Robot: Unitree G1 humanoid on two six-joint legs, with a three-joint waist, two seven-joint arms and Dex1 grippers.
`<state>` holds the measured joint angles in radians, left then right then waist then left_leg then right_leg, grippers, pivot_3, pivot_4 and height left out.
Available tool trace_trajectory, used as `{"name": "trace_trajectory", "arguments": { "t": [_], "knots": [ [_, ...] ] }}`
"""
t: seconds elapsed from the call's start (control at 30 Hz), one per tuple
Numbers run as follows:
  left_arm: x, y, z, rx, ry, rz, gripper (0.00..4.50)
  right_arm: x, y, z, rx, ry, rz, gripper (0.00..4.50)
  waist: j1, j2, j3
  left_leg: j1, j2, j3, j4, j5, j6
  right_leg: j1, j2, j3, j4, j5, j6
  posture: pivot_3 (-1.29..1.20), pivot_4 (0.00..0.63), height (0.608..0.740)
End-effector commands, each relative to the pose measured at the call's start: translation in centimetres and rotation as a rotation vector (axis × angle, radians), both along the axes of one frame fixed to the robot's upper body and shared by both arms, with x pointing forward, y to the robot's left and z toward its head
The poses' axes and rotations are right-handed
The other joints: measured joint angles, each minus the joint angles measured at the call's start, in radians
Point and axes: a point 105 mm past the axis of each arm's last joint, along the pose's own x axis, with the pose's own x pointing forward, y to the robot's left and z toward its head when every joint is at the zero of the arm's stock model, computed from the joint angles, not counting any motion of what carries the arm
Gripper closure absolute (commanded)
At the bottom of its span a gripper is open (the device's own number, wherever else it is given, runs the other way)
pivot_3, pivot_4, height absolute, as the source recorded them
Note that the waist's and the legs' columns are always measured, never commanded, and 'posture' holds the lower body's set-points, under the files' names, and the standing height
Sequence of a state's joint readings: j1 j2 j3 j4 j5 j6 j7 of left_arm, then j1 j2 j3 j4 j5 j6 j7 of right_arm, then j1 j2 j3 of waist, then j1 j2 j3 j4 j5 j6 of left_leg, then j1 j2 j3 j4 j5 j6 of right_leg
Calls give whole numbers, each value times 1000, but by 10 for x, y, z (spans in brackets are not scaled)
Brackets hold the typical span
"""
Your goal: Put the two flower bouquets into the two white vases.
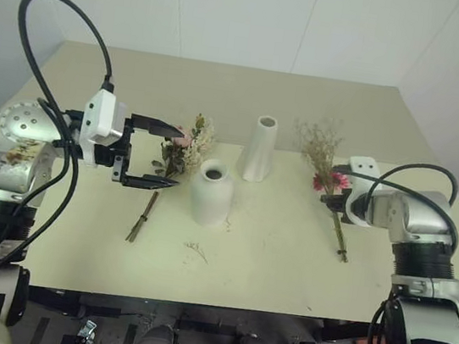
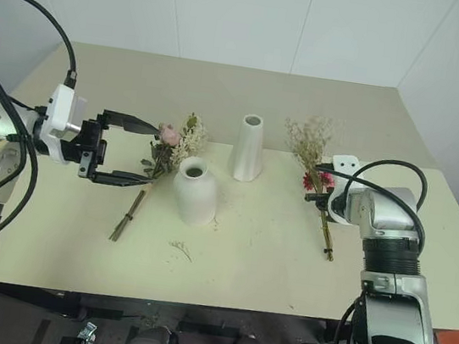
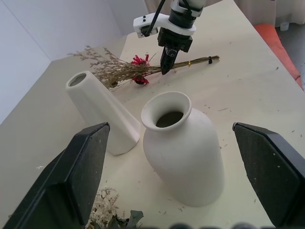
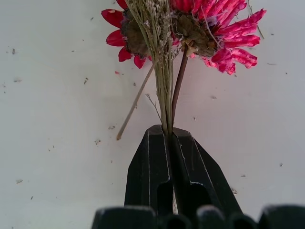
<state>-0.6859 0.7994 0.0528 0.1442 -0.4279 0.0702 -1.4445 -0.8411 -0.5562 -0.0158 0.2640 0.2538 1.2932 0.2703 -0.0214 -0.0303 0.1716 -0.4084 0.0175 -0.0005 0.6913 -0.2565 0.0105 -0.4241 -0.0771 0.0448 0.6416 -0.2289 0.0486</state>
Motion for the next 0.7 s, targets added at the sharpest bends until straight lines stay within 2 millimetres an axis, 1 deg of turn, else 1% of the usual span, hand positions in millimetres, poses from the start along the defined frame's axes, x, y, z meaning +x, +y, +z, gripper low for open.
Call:
{"name": "trace_trajectory", "arguments": {
  "t": [0.03,0.13,0.2,0.23,0.27,0.3,0.37,0.43,0.5,0.57,0.63,0.7],
  "knots": [
    [-1,-1,9,6,-47,-7,0,14,-15,47,-67,-265,-86,4464,0,0,0,0,0,0,0,0,0,0,0,0,0,0,0,0,150,740],
    [0,1,10,1,-53,9,0,22,-14,103,-148,-607,-129,4464,-1,1,1,-1,0,0,0,0,0,-2,0,0,1,0,0,0,150,740],
    [1,4,11,0,-54,27,0,17,-5,146,-243,-904,-124,4464,-5,1,1,-2,0,0,-1,0,0,-3,0,0,1,0,0,0,150,740],
    [1,5,11,-1,-53,33,0,12,0,162,-277,-1039,-125,4464,-7,1,1,-2,0,0,-2,0,0,-3,0,0,1,0,0,0,150,740],
    [1,7,11,-4,-51,41,0,9,4,175,-233,-1138,-131,4464,-10,1,1,-2,0,0,-3,0,0,-3,0,1,1,0,0,0,150,740],
    [1,8,11,-7,-48,48,0,8,8,182,-163,-1198,-126,4464,-15,1,1,-1,0,0,-4,0,0,-3,0,1,0,0,0,0,150,740],
    [0,10,9,-6,-45,63,0,7,23,196,62,-1272,-58,4464,-23,1,1,-1,0,0,-4,0,-1,-3,0,1,0,0,0,0,150,740],
    [-1,13,7,0,-44,80,0,3,41,210,197,-1354,22,4464,-28,1,1,1,0,1,-5,0,-1,-2,0,1,0,0,0,0,150,740],
    [-3,14,6,-1,-45,91,0,-1,52,219,297,-1413,58,4464,-29,1,1,2,0,1,-6,0,-1,-2,0,2,0,0,0,0,150,740],
    [-6,16,7,-15,-42,103,0,-5,75,224,397,-1444,149,4464,-30,1,1,2,0,1,-8,1,-1,-2,0,1,1,0,0,0,150,740],
    [-8,19,6,-24,-37,118,0,-9,93,226,441,-1457,230,4464,-31,2,1,2,1,0,-9,1,-1,-3,0,1,0,0,0,0,150,740],
    [-10,23,4,-18,-33,140,0,-10,105,225,476,-1456,263,4464,-31,2,1,2,1,0,-9,1,-1,-3,0,1,0,0,0,0,150,740]
  ]
}}
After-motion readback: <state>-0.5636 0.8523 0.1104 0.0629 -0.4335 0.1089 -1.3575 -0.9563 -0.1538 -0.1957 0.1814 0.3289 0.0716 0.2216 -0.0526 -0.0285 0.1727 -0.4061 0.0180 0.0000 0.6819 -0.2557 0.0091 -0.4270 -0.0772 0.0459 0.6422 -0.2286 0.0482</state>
